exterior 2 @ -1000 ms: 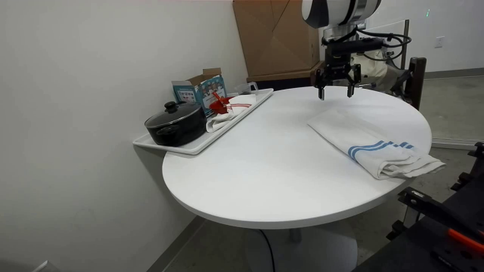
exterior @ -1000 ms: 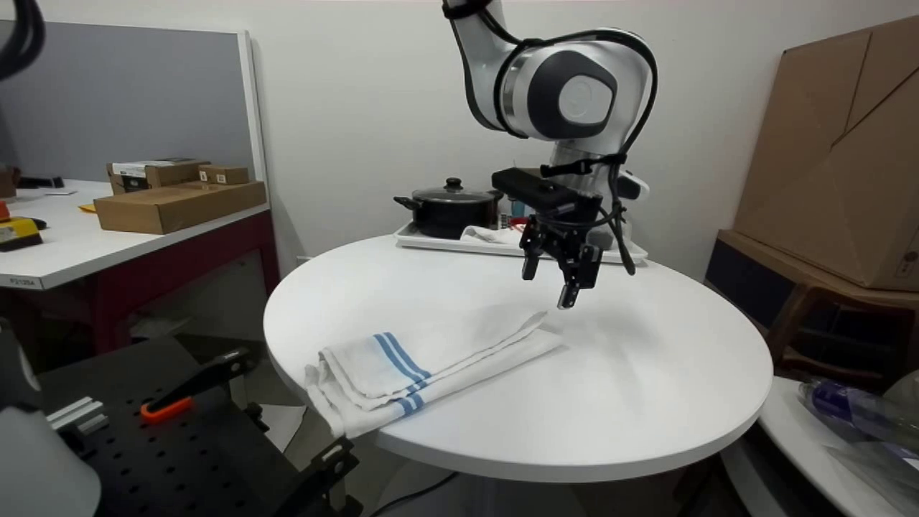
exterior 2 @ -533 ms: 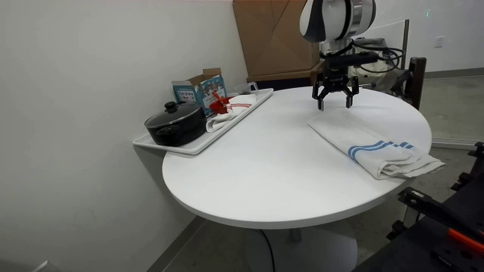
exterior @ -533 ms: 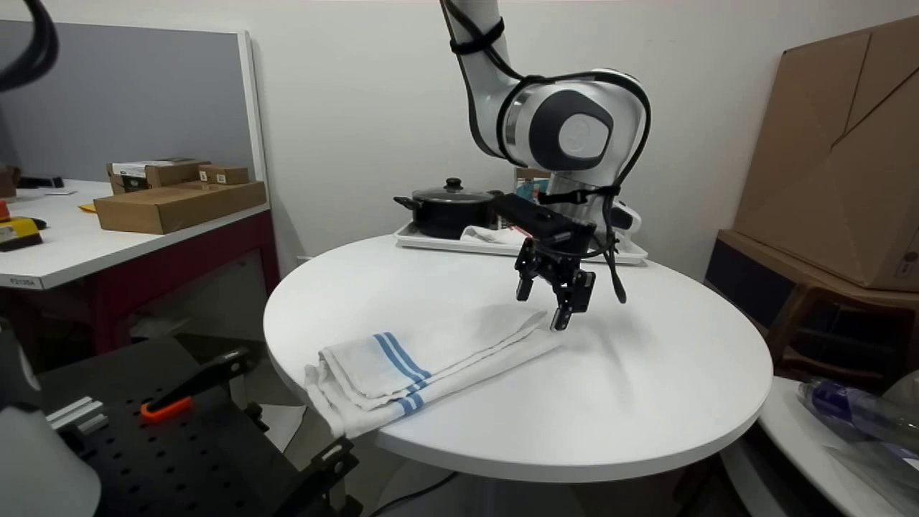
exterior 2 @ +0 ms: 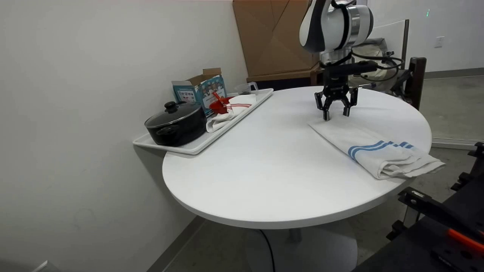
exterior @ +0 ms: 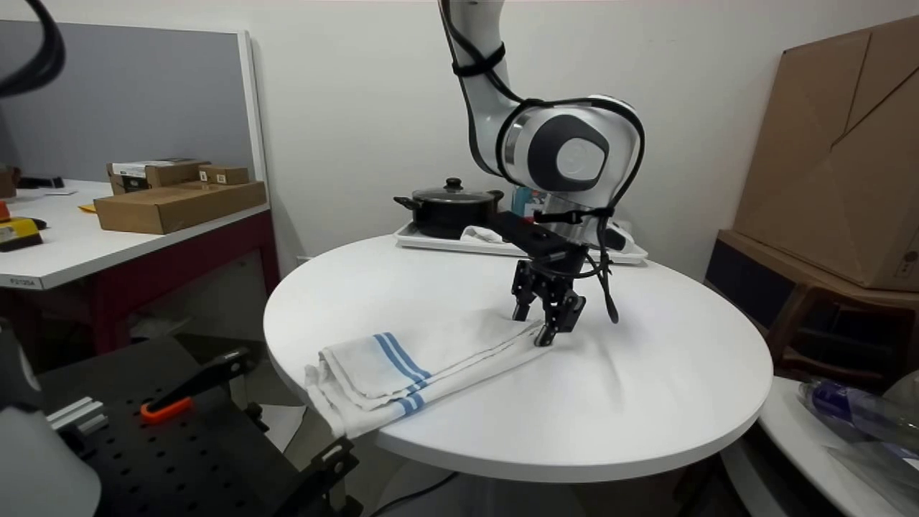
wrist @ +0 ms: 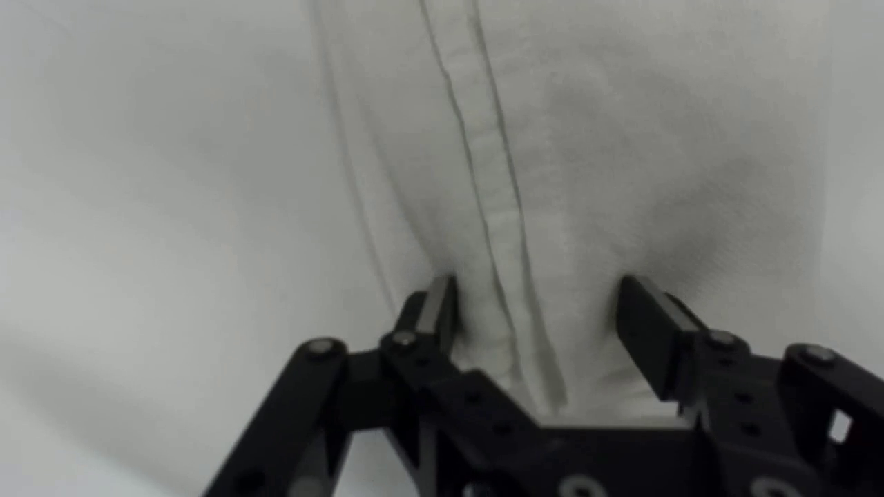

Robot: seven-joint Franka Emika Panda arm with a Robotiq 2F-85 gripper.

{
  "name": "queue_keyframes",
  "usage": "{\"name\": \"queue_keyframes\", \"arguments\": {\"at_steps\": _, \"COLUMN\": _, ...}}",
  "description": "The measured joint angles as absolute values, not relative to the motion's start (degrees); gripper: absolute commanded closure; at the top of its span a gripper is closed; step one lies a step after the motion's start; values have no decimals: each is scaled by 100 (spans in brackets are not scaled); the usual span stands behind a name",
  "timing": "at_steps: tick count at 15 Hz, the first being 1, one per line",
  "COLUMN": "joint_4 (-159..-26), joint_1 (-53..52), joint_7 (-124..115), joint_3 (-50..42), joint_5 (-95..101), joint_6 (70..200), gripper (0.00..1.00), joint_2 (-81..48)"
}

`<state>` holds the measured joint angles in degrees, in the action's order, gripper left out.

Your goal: Fold the towel on the table

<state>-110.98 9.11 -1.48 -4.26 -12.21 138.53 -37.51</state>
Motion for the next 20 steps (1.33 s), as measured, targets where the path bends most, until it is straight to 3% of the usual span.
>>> {"name": "queue_keyframes", "arguments": {"at_steps": 3, "joint_4": -11058, "joint_1": 908, "joint_7": -148, "joint_3": -425, "joint_5": -1221, "joint_6": 13819, "gripper": 87, "joint_2": -3748}}
{"name": "queue_keyframes", "arguments": {"at_steps": 6, "joint_4": -11005, "joint_1": 907, "joint_7": -148, "joint_3": -425, "joint_5": -1221, "joint_6": 13801, "gripper": 93, "joint_2": -3744}}
{"name": "queue_keyframes", "arguments": {"at_steps": 9, "joint_4": -10919, "joint_1": 907, "joint_7": -164, "joint_3": -425, "joint_5": -1221, "joint_6": 13796, "gripper": 89, "joint_2": -3742}}
{"name": "queue_keyframes", "arguments": {"at_steps": 20, "joint_4": -10126, "joint_1": 878, "joint_7": -664, "joint_3": -458, "joint_5": -1202, "joint_6": 13551, "gripper": 89, "joint_2": -3646}}
